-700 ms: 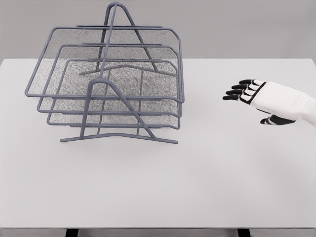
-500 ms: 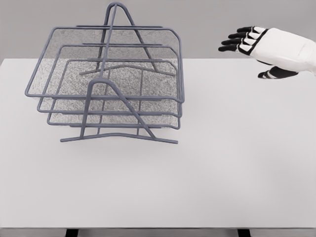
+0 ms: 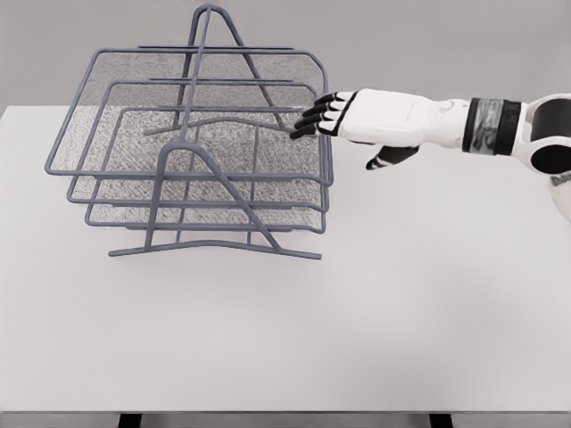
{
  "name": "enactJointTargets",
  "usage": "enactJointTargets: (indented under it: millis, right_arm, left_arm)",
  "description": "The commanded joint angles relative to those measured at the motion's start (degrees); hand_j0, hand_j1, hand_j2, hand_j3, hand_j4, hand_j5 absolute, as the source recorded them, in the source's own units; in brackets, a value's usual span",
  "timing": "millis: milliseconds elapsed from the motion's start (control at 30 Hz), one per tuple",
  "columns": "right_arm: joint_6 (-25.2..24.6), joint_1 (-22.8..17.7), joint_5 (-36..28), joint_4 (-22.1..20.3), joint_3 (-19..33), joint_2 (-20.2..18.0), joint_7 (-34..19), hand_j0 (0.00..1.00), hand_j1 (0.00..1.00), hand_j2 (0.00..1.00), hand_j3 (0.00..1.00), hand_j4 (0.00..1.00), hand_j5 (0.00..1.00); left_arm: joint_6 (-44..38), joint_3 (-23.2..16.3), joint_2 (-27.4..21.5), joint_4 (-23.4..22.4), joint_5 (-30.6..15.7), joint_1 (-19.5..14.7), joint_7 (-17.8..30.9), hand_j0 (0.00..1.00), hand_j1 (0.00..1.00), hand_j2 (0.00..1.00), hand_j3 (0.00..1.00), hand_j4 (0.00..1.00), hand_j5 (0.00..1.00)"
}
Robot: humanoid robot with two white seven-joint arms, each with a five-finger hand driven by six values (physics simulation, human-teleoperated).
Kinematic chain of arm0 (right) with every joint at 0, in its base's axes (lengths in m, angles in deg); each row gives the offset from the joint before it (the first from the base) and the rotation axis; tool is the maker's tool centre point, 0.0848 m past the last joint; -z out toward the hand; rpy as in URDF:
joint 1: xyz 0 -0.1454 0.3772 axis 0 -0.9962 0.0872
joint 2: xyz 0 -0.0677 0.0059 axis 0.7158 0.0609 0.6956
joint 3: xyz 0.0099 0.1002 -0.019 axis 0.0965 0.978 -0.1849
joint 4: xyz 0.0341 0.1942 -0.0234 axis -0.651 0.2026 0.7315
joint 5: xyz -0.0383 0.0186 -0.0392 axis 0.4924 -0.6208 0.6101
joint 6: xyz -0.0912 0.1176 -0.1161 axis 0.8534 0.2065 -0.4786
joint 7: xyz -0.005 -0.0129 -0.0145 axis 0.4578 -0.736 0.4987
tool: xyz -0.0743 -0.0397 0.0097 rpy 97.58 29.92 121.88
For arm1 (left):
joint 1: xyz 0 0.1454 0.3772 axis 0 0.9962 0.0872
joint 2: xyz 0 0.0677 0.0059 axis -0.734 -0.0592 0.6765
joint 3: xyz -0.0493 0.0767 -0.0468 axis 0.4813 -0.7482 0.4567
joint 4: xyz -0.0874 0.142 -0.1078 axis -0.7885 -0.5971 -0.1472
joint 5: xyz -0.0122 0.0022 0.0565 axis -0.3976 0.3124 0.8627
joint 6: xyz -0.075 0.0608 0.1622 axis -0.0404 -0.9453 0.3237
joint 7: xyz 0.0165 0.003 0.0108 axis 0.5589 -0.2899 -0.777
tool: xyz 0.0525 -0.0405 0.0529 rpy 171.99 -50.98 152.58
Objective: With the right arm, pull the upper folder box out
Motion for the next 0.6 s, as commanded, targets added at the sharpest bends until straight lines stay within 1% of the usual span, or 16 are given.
enactJointTargets:
  millis: [0, 133, 167, 300, 367, 433, 500, 567]
  right_arm:
    - [-0.18, 0.0, -0.12, 0.39, -1.21, 0.24, 0.03, 1.0, 1.0, 1.0, 1.0, 1.0, 1.0]
    - [-0.18, -1.23, 0.23, 0.39, -2.09, -0.46, 0.03, 1.0, 1.0, 1.0, 1.0, 1.0, 1.0]
    - [-0.18, -1.67, 0.23, 0.31, -2.09, -1.61, 0.03, 1.0, 1.0, 1.0, 1.0, 1.0, 1.0]
    - [-0.18, -2.55, 0.14, 0.22, -2.09, -3.28, 0.03, 1.0, 1.0, 1.0, 1.0, 1.0, 1.0]
    - [-0.18, -2.81, -0.04, 0.04, -2.0, -4.77, 0.03, 1.0, 1.0, 1.0, 1.0, 1.0, 1.0]
    - [-0.18, -2.81, -0.21, -0.05, -2.0, -5.04, 0.03, 1.0, 1.0, 1.0, 1.0, 1.0, 1.0]
    - [-0.18, -3.16, -0.47, -0.22, -1.74, -6.7, 0.03, 1.0, 1.0, 1.0, 1.0, 1.0, 1.0]
    - [-0.18, -3.43, -0.47, -0.22, -1.56, -7.15, 0.03, 1.0, 1.0, 1.0, 1.0, 1.0, 1.0]
  left_arm:
    - [0.0, 0.02, 0.0, 0.02, -0.02, 0.0, 0.01, 1.0, 1.0, 1.0, 1.0, 1.0, 1.0]
    - [0.0, 0.02, 0.0, 0.02, -0.02, 0.0, 0.01, 1.0, 1.0, 1.0, 1.0, 1.0, 1.0]
    - [0.0, 0.02, 0.0, 0.02, -0.02, 0.0, 0.01, 1.0, 1.0, 1.0, 1.0, 1.0, 1.0]
    - [0.0, 0.02, 0.0, 0.02, -0.02, 0.0, 0.01, 1.0, 1.0, 1.0, 1.0, 1.0, 1.0]
    - [0.0, 0.02, 0.0, 0.02, -0.02, 0.0, 0.01, 1.0, 1.0, 1.0, 1.0, 1.0, 1.0]
    - [0.0, 0.02, 0.0, 0.02, -0.02, 0.0, 0.01, 1.0, 1.0, 1.0, 1.0, 1.0, 1.0]
    - [0.0, 0.02, 0.0, 0.02, -0.02, 0.0, 0.01, 1.0, 1.0, 1.0, 1.0, 1.0, 1.0]
    - [0.0, 0.02, 0.0, 0.02, -0.02, 0.0, 0.01, 1.0, 1.0, 1.0, 1.0, 1.0, 1.0]
